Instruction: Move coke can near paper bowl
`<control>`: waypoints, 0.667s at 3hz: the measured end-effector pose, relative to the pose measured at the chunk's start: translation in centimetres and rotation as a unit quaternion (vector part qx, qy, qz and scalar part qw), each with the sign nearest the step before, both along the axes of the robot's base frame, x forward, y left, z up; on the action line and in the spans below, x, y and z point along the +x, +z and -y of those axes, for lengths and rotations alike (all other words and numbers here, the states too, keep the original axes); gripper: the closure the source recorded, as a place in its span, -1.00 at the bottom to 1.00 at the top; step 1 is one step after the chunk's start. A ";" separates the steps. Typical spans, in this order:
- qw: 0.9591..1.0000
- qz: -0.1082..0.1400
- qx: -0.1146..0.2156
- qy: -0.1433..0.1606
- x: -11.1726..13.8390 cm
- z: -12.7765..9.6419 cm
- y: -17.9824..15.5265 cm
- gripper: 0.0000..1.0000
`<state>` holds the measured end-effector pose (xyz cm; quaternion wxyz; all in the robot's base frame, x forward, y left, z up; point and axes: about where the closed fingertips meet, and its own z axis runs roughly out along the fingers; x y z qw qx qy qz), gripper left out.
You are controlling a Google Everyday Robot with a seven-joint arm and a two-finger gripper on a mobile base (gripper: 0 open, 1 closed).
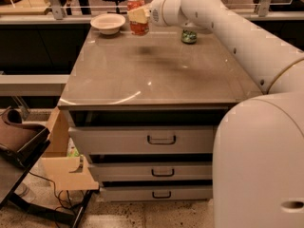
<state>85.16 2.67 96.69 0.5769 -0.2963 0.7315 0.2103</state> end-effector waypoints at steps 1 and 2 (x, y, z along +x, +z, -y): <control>1.000 -0.003 -0.002 0.000 0.9 -0.3 -0.3 1.00; 1.000 0.003 0.004 -0.020 3.7 -0.8 -0.6 1.00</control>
Offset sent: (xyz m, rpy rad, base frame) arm 0.0619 0.0033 -0.0014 0.0220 -0.0235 -0.0767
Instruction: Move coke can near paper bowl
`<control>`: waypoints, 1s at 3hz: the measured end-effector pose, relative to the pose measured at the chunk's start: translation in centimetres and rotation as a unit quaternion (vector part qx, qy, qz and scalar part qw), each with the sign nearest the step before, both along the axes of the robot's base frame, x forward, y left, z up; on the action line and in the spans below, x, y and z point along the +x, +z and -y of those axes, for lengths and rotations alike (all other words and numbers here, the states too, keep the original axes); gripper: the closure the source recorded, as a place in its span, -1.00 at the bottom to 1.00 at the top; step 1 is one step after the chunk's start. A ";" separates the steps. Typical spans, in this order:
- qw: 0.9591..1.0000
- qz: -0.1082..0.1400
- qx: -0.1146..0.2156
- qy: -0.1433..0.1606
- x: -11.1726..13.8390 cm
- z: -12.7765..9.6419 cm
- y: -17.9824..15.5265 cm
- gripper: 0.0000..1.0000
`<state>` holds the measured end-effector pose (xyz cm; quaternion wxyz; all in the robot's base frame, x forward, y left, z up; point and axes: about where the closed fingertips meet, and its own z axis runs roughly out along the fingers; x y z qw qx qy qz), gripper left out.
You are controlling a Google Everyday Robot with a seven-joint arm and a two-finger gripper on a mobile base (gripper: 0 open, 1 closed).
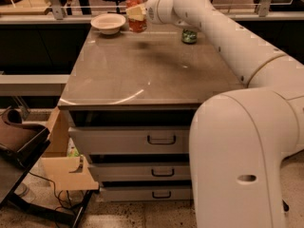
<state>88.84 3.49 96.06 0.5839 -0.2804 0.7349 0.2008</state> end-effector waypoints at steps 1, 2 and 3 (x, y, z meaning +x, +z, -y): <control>0.999 0.004 0.005 -0.031 2.1 0.0 -0.3 1.00; 0.998 0.002 0.022 -0.061 3.7 -0.3 -1.3 1.00; 0.996 0.003 0.044 -0.078 5.3 -0.6 -2.4 1.00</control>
Offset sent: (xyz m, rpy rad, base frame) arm 0.0576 0.0019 -0.0192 0.0935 -0.0110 -0.2074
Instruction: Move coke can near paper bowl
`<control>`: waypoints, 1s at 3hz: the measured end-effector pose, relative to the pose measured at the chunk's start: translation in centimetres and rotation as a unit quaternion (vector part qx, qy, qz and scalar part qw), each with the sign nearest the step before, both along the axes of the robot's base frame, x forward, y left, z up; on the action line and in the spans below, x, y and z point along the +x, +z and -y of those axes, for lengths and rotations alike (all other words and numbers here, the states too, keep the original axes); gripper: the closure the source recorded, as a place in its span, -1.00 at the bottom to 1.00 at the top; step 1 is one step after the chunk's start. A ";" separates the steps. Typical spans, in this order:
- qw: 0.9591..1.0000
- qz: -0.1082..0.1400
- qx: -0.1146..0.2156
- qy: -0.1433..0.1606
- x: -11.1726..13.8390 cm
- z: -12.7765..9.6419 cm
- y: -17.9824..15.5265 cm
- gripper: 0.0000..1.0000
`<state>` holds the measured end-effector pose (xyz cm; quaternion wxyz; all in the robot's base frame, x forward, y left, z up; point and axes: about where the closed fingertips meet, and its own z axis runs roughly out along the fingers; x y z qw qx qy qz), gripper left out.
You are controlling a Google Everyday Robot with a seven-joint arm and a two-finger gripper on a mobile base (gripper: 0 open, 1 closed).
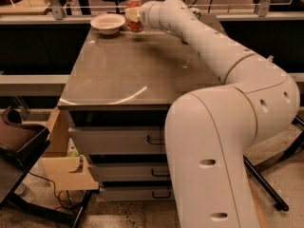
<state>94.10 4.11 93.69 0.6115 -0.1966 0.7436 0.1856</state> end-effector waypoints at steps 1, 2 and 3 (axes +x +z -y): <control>1.000 0.001 0.010 -0.012 1.0 -0.4 -0.9 1.00; 1.000 -0.009 0.008 -0.018 1.3 -0.8 -1.9 1.00; 1.000 -0.010 0.008 -0.017 1.3 -0.9 -2.0 0.65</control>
Offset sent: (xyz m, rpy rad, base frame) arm 0.0181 0.0050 -0.0271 0.0082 0.0423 -0.0608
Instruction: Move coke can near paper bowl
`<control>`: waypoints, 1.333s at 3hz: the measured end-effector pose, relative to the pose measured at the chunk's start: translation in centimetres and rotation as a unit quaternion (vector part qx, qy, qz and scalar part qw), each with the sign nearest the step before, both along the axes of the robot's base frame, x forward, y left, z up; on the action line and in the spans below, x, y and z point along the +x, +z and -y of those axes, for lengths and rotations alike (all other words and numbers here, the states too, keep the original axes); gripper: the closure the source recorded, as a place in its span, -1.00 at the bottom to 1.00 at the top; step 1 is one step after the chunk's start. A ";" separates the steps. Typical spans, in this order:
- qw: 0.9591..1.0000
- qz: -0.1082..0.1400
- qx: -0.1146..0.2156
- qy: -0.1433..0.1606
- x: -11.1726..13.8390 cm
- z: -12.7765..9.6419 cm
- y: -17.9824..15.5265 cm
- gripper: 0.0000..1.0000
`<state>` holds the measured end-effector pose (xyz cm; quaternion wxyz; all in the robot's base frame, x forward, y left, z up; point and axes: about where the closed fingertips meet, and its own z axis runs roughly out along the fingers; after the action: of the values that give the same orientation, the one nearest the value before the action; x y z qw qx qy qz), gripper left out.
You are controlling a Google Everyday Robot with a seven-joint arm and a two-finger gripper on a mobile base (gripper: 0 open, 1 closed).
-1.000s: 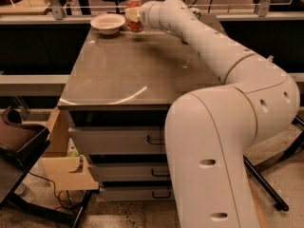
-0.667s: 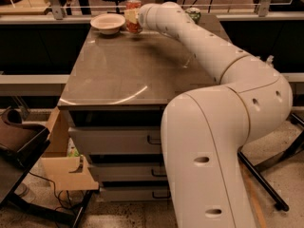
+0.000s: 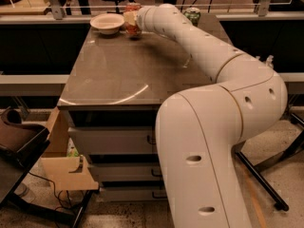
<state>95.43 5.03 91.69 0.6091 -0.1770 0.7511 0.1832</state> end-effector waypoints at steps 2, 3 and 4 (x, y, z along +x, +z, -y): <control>1.000 -0.002 0.000 0.003 0.0 -0.5 -0.3 -0.26; 1.000 -0.003 0.000 0.004 0.0 -0.7 -0.5 -0.52; 1.000 -0.004 0.000 0.005 0.0 -0.9 -0.6 -0.91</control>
Offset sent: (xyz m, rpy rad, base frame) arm 0.0001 0.0019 -0.0012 -0.0001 0.0014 0.0021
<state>95.46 5.96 91.06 0.6053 -0.1803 0.7525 0.1867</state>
